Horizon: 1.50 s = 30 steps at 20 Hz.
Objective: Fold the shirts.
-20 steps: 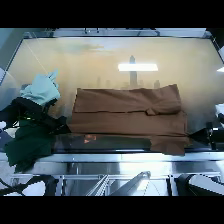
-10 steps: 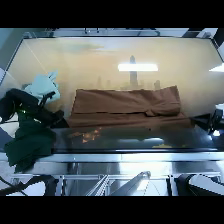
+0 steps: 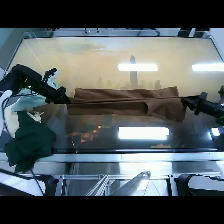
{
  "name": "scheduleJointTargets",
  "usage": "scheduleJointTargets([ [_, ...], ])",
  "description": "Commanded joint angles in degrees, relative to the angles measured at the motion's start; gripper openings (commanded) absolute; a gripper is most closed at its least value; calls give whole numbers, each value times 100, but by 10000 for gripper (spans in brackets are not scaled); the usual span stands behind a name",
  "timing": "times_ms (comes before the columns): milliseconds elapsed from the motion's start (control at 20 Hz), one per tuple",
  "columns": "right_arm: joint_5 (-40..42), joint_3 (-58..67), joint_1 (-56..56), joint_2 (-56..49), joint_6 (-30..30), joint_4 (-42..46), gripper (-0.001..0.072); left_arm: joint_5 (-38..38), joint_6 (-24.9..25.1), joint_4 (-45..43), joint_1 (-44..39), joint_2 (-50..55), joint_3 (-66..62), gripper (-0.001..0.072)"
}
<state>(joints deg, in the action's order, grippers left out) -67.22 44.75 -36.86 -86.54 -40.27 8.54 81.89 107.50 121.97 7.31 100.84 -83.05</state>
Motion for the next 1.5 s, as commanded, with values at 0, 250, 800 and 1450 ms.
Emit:
scheduleJointTargets([
  [0,431,387,358,-706,595,-492,18,79,-9,-17,-4,957,-909,18],
  [250,448,501,518,-1158,909,-468,19,229,-107,791,-2,1672,-1596,250],
  [800,28,815,-7,-468,66,1572,494,1858,-807,1163,4,1696,-3082,520],
  [1450,330,1005,-560,-216,-1097,2645,692,754,-791,1158,-566,291,-881,19],
])
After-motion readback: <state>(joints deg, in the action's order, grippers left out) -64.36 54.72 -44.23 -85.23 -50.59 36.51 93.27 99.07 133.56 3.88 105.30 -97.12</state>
